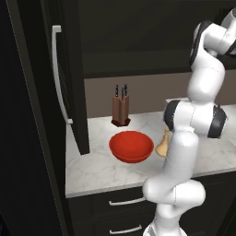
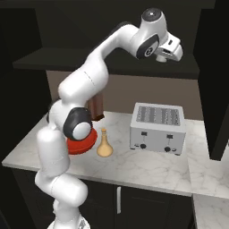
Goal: Retrieve the bottle and the shaker from the cabinet and place them next to the mixing bowl on the counter. Then add garlic from the fridge to the mixing bowl.
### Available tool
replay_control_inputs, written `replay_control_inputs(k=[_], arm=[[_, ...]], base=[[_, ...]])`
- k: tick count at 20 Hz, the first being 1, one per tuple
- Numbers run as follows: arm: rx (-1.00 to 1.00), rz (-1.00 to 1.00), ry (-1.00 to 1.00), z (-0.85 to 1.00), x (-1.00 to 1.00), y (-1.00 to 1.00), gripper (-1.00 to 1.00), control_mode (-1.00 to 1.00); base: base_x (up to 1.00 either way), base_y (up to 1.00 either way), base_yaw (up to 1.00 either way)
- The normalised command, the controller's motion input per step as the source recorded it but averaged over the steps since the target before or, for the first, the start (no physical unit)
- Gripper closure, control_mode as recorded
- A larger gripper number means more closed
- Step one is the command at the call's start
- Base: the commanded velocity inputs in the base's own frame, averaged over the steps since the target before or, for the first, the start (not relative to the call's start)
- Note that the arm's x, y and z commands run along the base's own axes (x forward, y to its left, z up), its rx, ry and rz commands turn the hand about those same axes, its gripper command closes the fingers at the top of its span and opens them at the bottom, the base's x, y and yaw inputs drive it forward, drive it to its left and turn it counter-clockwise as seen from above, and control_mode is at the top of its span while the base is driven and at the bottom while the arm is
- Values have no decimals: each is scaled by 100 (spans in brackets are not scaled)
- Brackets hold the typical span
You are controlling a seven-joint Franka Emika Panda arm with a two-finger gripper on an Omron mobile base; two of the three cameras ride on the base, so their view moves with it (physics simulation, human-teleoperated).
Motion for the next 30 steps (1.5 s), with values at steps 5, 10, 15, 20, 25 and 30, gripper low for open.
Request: replay_control_inputs(k=[5, 10, 15, 20, 25, 30], arm=[[0, 19, -2, -33, -100, 27, 100, -100], [0, 21, 0, -12, -100, 27, 100, -100], [0, 25, 6, -5, -100, 38, 100, -100], [-3, 25, 11, -37, -94, 38, 100, -100], [-1, 22, 1, -82, -85, 42, 100, -100], [-3, 26, 2, -95, -61, 51, 100, -100]], base=[[0, 0, 0], [0, 0, 0], [0, 0, 0], [0, 0, 0], [0, 0, 0], [0, 0, 0]])
